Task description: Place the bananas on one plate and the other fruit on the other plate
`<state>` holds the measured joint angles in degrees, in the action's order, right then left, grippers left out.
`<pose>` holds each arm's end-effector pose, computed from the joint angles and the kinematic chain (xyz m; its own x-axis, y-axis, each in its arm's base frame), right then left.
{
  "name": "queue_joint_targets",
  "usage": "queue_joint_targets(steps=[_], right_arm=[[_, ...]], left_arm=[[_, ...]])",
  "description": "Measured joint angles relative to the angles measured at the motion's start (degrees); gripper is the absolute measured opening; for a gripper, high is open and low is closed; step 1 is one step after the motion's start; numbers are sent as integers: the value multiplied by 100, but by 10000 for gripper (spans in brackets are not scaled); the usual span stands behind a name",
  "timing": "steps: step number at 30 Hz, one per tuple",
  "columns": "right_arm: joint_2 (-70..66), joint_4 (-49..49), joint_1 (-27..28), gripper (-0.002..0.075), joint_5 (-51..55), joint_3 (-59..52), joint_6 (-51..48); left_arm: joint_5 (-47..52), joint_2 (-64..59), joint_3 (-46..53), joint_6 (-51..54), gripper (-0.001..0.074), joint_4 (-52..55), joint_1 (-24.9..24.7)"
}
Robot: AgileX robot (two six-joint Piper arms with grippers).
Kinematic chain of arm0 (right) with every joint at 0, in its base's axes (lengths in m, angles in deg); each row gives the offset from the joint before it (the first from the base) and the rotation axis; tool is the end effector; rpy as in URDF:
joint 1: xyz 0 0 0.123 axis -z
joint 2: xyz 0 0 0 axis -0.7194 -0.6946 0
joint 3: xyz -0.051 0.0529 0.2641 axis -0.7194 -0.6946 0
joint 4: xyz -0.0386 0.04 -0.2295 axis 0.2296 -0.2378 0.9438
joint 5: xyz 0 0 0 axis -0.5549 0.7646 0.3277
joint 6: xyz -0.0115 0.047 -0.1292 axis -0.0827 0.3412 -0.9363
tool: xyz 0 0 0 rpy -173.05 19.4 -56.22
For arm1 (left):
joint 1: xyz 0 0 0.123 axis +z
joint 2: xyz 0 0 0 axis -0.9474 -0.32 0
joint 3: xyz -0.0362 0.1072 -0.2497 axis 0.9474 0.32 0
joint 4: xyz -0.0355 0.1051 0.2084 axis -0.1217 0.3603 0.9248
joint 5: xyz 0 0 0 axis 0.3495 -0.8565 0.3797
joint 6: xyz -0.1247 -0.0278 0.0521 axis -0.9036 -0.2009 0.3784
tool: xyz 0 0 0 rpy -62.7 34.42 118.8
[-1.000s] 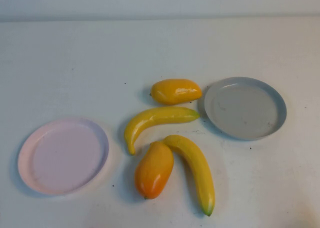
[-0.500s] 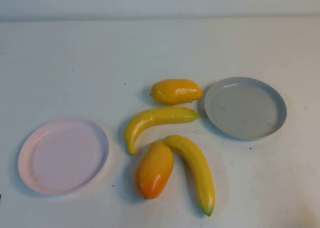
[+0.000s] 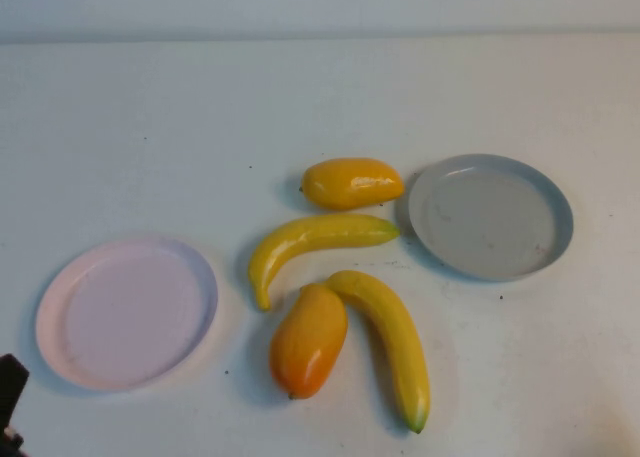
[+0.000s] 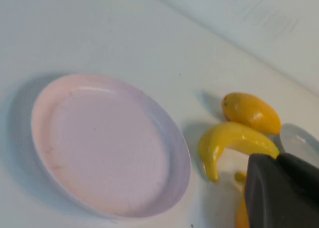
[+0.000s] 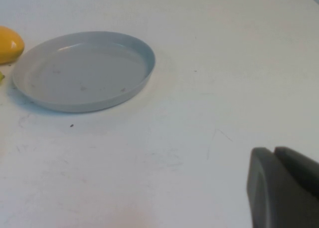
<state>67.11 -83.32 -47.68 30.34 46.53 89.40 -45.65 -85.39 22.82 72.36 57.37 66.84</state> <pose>0.0934 0.0035 0.1617 -0.2713 0.0327 -0.9619 -0.0234 0.9989 0.0406 0.1035 -0.0331 0.2211 -0.3493 -0.4931 -0.7968 0.0782 0.8320 -0.5492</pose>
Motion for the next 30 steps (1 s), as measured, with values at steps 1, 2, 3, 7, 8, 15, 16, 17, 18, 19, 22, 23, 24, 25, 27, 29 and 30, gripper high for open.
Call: queue_joint_targets(steps=[1, 2, 3, 7, 8, 15, 16, 17, 18, 19, 22, 23, 24, 25, 27, 29, 30], right_arm=[[0, 0, 0, -16, 0, 0, 0], [0, 0, 0, -16, 0, 0, 0], [0, 0, 0, -16, 0, 0, 0], [0, 0, 0, -15, 0, 0, 0], [0, 0, 0, -15, 0, 0, 0], [0, 0, 0, -16, 0, 0, 0], [0, 0, 0, -16, 0, 0, 0], [0, 0, 0, -16, 0, 0, 0], [0, 0, 0, -16, 0, 0, 0], [0, 0, 0, -16, 0, 0, 0], [0, 0, 0, -16, 0, 0, 0], [0, 0, 0, -15, 0, 0, 0], [0, 0, 0, -15, 0, 0, 0], [0, 0, 0, -15, 0, 0, 0], [0, 0, 0, -15, 0, 0, 0], [0, 0, 0, -15, 0, 0, 0], [0, 0, 0, -15, 0, 0, 0]], left_arm=[[172, -218, -209, 39, -2, 0, 0], [334, -490, -417, 135, -2, 0, 0], [511, -760, -623, 290, -2, 0, 0], [1242, -1768, -1375, 1155, -2, 0, 0], [1474, -2036, -1597, 1328, -2, 11, 0], [2613, -3835, -3005, 1941, -2, 177, 0], [2649, -4040, -3137, 1997, -2, 209, 0], [2700, -4294, -3294, 2041, -2, 237, 0], [2746, -4539, -3449, 2085, -2, 261, 0], [2789, -4772, -3567, 2119, -2, 273, -9], [2903, -5361, -3974, 2180, -2, 363, -223], [2901, -5549, -4092, 2180, -2, 400, -383], [2901, -5726, -4202, 2167, -2, 442, -628], [2901, -5866, -4291, 2136, -2, 497, -820], [2879, -6214, -4530, 1910, -2, 759, -1354], [2879, -6578, -4777, 1598, -2, 1110, -1838], [2879, -6724, -4920, 1429, -2, 1261, -2041]])
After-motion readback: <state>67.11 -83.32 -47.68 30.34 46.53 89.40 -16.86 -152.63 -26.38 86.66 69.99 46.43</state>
